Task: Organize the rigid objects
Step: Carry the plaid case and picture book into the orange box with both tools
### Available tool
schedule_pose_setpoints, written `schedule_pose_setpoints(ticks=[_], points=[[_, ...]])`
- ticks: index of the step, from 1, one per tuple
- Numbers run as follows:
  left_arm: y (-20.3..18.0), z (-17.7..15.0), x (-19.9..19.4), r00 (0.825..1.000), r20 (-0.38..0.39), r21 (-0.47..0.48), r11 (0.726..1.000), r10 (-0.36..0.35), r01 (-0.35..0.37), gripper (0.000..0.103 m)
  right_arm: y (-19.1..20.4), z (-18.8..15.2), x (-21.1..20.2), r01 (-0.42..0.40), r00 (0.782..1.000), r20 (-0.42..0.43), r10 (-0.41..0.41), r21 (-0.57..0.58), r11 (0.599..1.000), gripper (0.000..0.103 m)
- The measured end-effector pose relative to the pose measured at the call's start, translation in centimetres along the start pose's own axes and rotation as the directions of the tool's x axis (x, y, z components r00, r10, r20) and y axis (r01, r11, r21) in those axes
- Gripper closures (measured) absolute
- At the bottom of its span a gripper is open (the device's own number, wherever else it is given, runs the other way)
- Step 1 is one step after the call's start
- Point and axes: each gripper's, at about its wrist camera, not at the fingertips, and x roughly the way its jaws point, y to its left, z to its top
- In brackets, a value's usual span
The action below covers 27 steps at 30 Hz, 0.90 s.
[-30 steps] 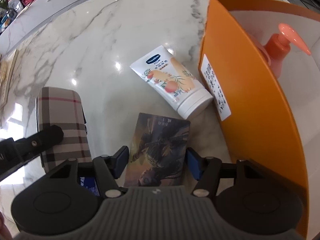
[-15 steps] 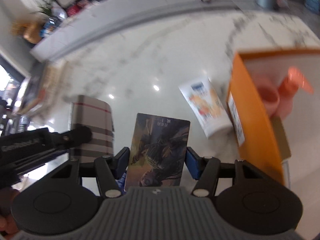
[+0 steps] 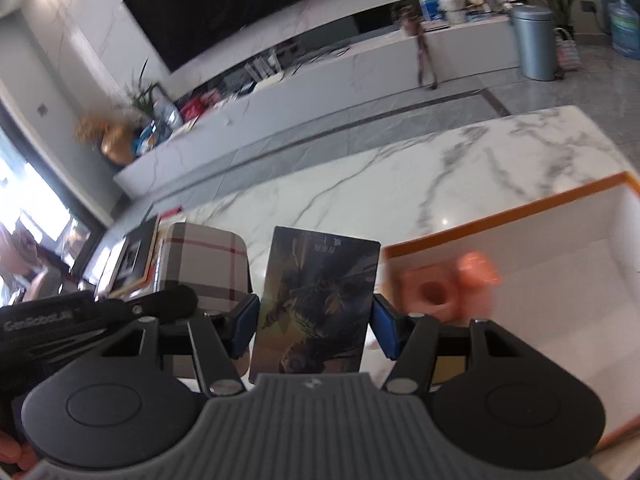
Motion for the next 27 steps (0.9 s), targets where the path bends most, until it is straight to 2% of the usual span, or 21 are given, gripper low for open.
schedule_pose_setpoints(ticks=[6, 11, 19, 27], points=[[-4.5, -2.1, 3.8, 0.994, -0.082, 0.032, 0.997, -0.066, 0.068, 0.083, -6.5, 0.2, -3.7, 0.059, 0.998, 0.009, -0.06, 0.056, 0.997, 0.042], [-6.8, -4.1, 8.1, 0.983, -0.169, 0.035, 0.996, -0.072, 0.079, 0.083, -11.7, 0.1, -4.9, 0.11, 0.994, -0.011, -0.11, 0.087, 0.99, 0.042], [-8.1, -7.1, 14.6, 0.959, -0.281, -0.024, 1.0, -0.017, 0.011, 0.083, -17.1, -0.2, -3.3, 0.16, 0.983, -0.097, -0.155, 0.045, 0.986, 0.042], [-8.3, -7.9, 19.1, 0.948, -0.316, -0.026, 0.998, 0.052, -0.063, 0.083, -19.8, 0.8, 0.7, 0.18, 0.965, -0.188, -0.182, -0.027, 0.983, 0.042]])
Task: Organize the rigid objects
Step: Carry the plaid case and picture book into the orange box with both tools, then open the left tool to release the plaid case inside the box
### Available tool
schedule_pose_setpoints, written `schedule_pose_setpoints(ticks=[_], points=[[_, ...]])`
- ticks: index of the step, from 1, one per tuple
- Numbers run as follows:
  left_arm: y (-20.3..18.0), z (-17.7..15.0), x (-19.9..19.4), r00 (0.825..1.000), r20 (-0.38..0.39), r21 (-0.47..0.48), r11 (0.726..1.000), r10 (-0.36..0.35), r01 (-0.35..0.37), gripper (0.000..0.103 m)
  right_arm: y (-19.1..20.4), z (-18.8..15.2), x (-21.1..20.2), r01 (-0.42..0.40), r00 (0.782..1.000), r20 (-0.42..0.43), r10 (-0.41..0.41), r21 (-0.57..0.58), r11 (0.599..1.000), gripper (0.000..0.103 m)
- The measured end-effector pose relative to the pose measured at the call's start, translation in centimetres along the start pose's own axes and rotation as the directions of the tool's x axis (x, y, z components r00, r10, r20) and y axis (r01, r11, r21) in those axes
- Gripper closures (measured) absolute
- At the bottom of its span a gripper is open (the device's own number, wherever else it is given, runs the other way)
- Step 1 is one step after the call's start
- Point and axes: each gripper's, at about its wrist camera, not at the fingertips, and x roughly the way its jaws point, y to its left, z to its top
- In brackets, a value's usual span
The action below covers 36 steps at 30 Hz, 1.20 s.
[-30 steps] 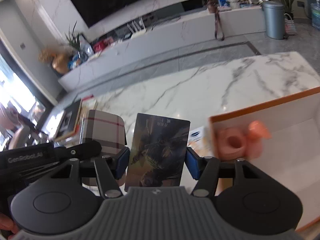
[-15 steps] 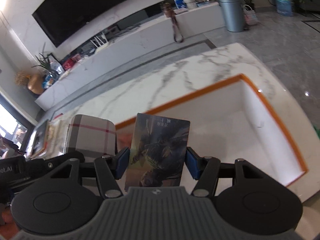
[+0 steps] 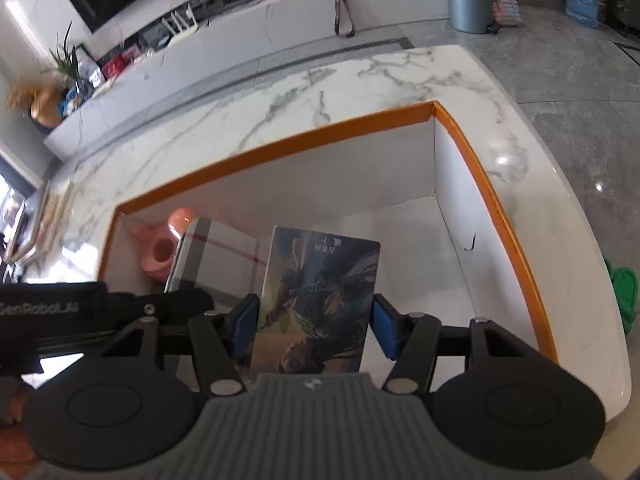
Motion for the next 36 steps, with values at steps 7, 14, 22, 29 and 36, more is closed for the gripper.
schedule_pose_setpoints(ticks=[7, 14, 22, 29, 36], points=[[1.4, 0.5, 2.6, 0.999, -0.036, -0.055, 0.998, 0.019, -0.021, 0.083, -1.0, 1.6, 2.7, -0.003, 0.998, -0.065, 0.001, -0.03, 1.0, 0.042], [3.2, 0.7, 3.8, 1.0, -0.019, -0.126, 0.992, 0.02, -0.023, 0.083, -1.5, 2.9, 5.0, -0.023, 0.993, -0.119, 0.021, -0.017, 1.0, 0.042], [3.5, 1.1, 4.7, 0.996, -0.045, -0.141, 0.986, 0.079, -0.084, 0.08, -1.1, 2.7, 6.5, -0.023, 0.988, -0.152, 0.021, -0.017, 1.0, 0.042], [2.0, 1.4, 4.2, 0.977, -0.054, 0.028, 0.978, 0.207, -0.206, 0.074, -1.0, 2.8, 7.3, -0.005, 0.983, -0.186, -0.003, -0.038, 0.999, 0.042], [1.8, 1.0, 2.1, 0.979, -0.063, 0.078, 0.979, 0.192, -0.187, 0.07, -0.3, 4.0, 8.8, 0.032, 0.972, -0.226, -0.063, -0.14, 0.99, 0.042]])
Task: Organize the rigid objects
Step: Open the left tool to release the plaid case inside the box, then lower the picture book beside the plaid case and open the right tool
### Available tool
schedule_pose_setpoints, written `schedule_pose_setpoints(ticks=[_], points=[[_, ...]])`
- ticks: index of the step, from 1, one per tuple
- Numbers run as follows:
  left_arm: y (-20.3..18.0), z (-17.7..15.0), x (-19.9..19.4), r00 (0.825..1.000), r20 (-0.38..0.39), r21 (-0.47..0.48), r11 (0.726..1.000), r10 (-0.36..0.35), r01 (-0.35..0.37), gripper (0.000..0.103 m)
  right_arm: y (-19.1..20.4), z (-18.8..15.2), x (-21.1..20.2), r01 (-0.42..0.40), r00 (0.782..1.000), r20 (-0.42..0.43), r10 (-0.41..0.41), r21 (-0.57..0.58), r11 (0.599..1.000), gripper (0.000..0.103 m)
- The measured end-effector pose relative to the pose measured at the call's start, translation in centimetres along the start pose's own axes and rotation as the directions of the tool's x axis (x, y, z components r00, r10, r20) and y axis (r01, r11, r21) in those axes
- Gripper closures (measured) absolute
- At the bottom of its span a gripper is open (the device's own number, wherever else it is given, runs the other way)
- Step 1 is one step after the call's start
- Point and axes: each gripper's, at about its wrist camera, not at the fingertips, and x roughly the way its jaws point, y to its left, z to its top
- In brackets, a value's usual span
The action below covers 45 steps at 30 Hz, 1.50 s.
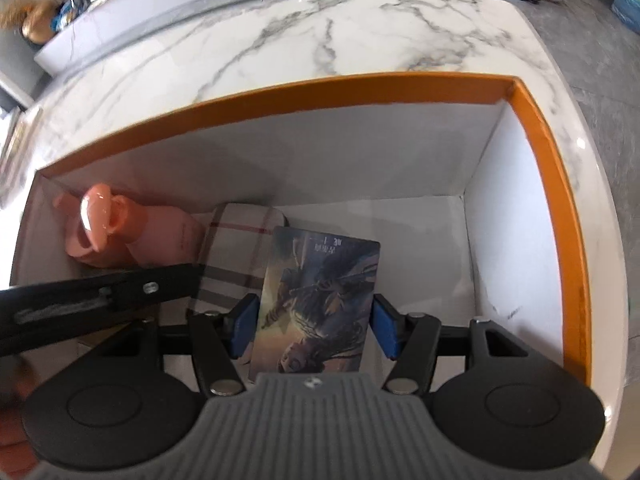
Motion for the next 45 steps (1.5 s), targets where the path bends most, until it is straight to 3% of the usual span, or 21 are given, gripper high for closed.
schedule_pose_setpoints(ticks=[4, 9, 13, 17, 20, 28, 33, 35, 38, 45], points=[[-1.2, 0.3, -0.1, 1.0, -0.022, 0.141, 0.99, 0.019, -0.015, 0.07, 0.1, 0.8, 0.9, 0.022, 0.999, -0.03, -0.022, -0.023, 0.999, 0.042], [-2.1, -0.6, -0.4, 0.999, -0.038, 0.304, 0.952, 0.026, -0.013, 0.065, 0.1, 1.6, 1.6, 0.011, 1.0, -0.021, -0.011, -0.019, 1.0, 0.042], [-3.0, -1.1, 0.3, 0.998, -0.057, 0.368, 0.93, 0.024, -0.002, 0.05, 0.2, 2.0, 1.8, 0.014, 1.0, -0.015, -0.014, -0.027, 1.0, 0.043], [-4.3, -2.0, 0.8, 0.998, -0.05, 0.449, 0.893, 0.05, -0.023, 0.045, 1.0, 2.4, 2.0, 0.045, 0.999, -0.008, -0.046, -0.102, 0.994, 0.043], [-4.7, -2.4, 1.3, 0.997, -0.043, 0.477, 0.878, 0.069, -0.04, 0.043, 1.0, 2.7, 2.1, 0.118, 0.993, 0.003, -0.119, -0.135, 0.984, 0.043], [-5.8, -3.5, 2.6, 0.988, -0.041, 0.534, 0.839, 0.15, -0.105, 0.04, -0.2, 2.9, 2.8, 0.037, 0.999, 0.003, -0.036, -0.075, 0.997, 0.042], [-6.3, -3.9, 3.1, 0.987, -0.053, 0.53, 0.842, 0.153, -0.102, 0.037, -0.2, 2.5, 1.8, -0.007, 1.0, 0.017, 0.008, -0.08, 0.997, 0.042], [-6.3, -3.9, 3.0, 0.988, -0.058, 0.51, 0.855, 0.144, -0.095, 0.037, -0.7, 2.4, 1.4, -0.011, 1.0, -0.001, 0.011, -0.074, 0.997, 0.043], [-6.4, -4.0, 2.9, 0.989, -0.06, 0.493, 0.866, 0.135, -0.088, 0.039, -1.2, 2.2, 1.5, -0.057, 0.998, -0.014, 0.056, -0.067, 0.996, 0.047], [-6.4, -4.3, 2.5, 0.99, -0.053, 0.469, 0.879, 0.131, -0.091, 0.038, -1.8, 2.5, 1.5, -0.065, 0.998, 0.016, 0.066, -0.027, 0.998, 0.055]])
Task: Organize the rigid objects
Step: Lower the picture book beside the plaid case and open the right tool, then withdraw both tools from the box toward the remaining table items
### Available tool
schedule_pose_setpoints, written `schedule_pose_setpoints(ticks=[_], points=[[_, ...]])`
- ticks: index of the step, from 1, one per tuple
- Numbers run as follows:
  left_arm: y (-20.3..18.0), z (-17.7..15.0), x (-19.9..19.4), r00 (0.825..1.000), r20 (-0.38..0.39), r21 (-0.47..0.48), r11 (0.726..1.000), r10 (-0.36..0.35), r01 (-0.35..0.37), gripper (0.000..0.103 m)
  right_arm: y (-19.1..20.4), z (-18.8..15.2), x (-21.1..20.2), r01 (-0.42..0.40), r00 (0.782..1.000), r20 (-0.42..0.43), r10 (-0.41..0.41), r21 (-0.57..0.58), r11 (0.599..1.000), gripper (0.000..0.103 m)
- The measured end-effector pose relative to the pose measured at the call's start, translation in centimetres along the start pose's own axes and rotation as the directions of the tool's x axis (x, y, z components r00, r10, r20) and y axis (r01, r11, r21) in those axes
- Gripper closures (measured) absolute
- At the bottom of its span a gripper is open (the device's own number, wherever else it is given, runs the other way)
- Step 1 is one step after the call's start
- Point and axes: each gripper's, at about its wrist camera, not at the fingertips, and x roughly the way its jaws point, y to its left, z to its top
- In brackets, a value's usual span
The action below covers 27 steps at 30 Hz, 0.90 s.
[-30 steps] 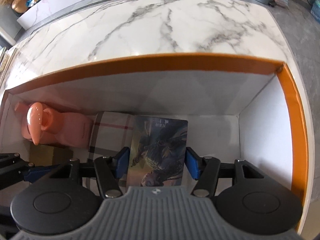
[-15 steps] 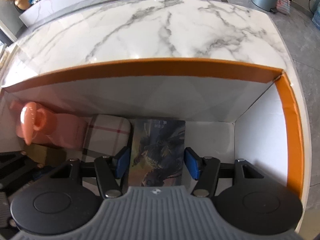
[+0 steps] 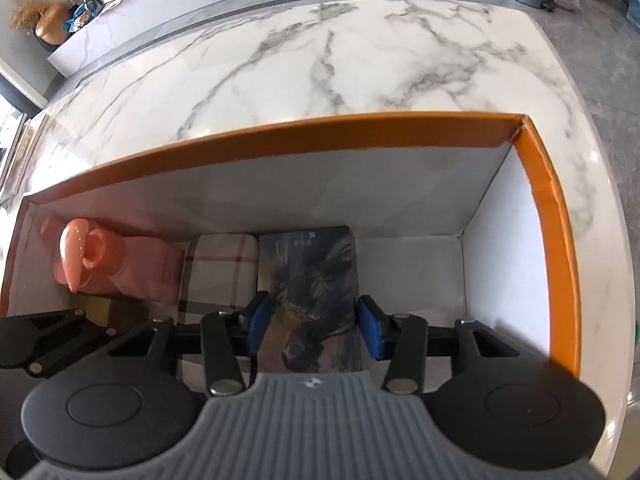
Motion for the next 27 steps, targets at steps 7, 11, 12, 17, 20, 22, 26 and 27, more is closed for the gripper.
schedule_pose_setpoints(ticks=[7, 11, 12, 17, 20, 22, 26, 27], points=[[-0.1, -0.9, -1.1, 1.0, 0.016, -0.001, 1.0, 0.008, -0.008, 0.04, 0.2, -0.3, -0.5, 0.01, 1.0, 0.015, -0.011, 0.028, 1.0, 0.054], [0.1, -1.8, -2.9, 0.999, 0.04, -0.024, 0.999, -0.033, 0.034, 0.04, 0.9, -1.0, -2.0, 0.02, 0.999, 0.048, -0.021, 0.024, 1.0, 0.054], [0.2, -2.1, -3.6, 0.998, 0.052, -0.028, 0.999, -0.04, 0.041, 0.04, 1.1, -1.3, -2.4, 0.015, 0.998, 0.055, -0.016, 0.033, 0.999, 0.054], [2.0, -2.9, -7.4, 0.981, 0.175, -0.066, 0.993, -0.081, 0.094, 0.04, 2.4, -2.9, -5.3, 0.013, 0.991, 0.134, -0.021, 0.058, 0.998, 0.054], [2.0, -2.6, -10.2, 0.964, 0.253, -0.093, 0.99, -0.084, 0.11, 0.04, 3.5, -4.5, -7.6, -0.001, 0.976, 0.219, -0.014, 0.071, 0.998, 0.054], [3.5, -3.3, -12.2, 0.952, 0.298, -0.108, 0.988, -0.07, 0.106, 0.04, 4.5, -5.7, -9.0, -0.012, 0.96, 0.281, -0.01, 0.074, 0.997, 0.054], [5.6, -4.9, -14.9, 0.927, 0.374, -0.136, 0.988, -0.023, 0.08, 0.04, 7.2, -7.2, -10.8, -0.028, 0.937, 0.348, 0.013, 0.037, 0.999, 0.054], [6.2, -5.5, -15.7, 0.923, 0.384, -0.15, 0.986, -0.008, 0.071, 0.04, 8.0, -7.6, -11.3, -0.047, 0.933, 0.358, 0.033, 0.029, 0.998, 0.054]])
